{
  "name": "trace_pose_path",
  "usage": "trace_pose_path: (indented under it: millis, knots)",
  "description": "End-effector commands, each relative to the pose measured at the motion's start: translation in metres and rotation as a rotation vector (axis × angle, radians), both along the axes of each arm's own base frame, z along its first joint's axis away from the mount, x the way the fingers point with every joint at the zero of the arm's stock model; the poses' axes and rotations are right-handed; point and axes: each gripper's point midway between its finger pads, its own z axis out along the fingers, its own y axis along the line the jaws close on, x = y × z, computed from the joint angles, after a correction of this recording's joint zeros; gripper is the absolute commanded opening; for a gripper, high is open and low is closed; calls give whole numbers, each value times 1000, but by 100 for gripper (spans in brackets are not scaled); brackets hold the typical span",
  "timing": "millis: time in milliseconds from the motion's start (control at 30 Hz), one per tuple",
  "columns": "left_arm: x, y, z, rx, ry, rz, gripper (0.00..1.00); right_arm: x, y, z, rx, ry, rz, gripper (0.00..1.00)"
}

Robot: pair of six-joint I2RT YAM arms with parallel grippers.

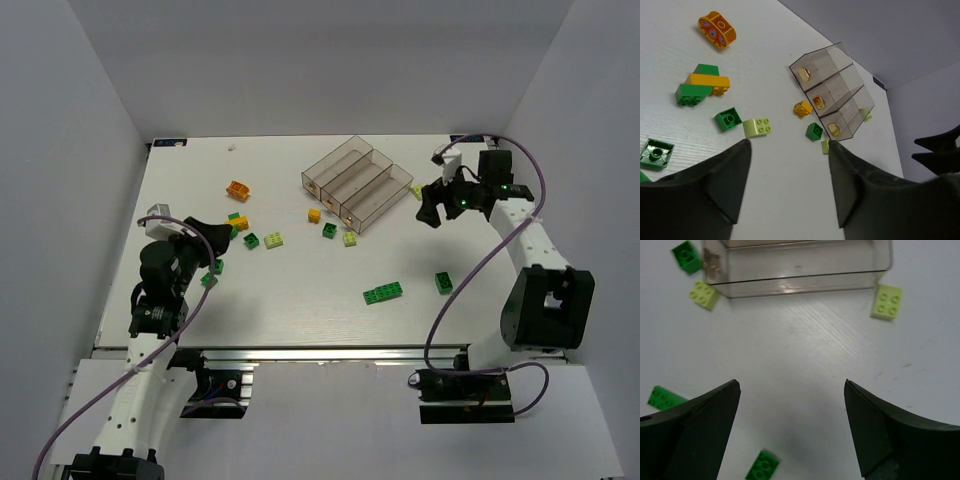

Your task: Sort the legos into containers by color

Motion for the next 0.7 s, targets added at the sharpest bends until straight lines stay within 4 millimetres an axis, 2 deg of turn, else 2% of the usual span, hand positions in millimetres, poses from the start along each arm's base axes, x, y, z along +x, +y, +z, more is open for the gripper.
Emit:
trace_pose_path:
  millis: [0,67,100,133,333,367,400,433,467,500,533,567,633,667]
  knots:
    - [2,-10,11,-92,-6,-29,75,46,-29,-5,41,-16,-111,89]
    - [2,-6,11,-101,6,0,80,62,-42,-11,31,-20,-155,89]
    - [1,-5,10,-106,17,8,84,67,-45,-24,24,6,-168,89]
    - [1,-4,16,-106,10,13,85,71,-48,-28,10,3,-169,89]
    - [-5,-1,14,-97,52,30,86,102,-57,-61,-59,-26,-132,89]
    - [-6,-1,13,-105,55,32,86,105,-57,-81,-58,28,-124,89]
    - [-8,-2,14,-117,53,31,86,120,-59,-71,-57,-1,-128,89]
    - [-9,-2,15,-120,50,33,87,127,-60,-75,-59,6,-135,89]
    - [-9,-2,16,-121,49,35,87,132,-62,-91,-65,36,-142,88]
    - [-11,-1,14,-120,61,38,87,143,-63,-85,-59,19,-150,88]
    - [-11,-1,14,-118,62,40,87,147,-63,-88,-57,22,-150,87]
    - [-12,0,14,-116,69,41,87,149,-62,-98,-52,43,-148,86]
    - [-12,1,13,-112,75,46,87,158,-59,-98,-44,27,-142,83]
    - [-11,1,12,-111,79,46,87,161,-59,-107,-47,40,-143,82]
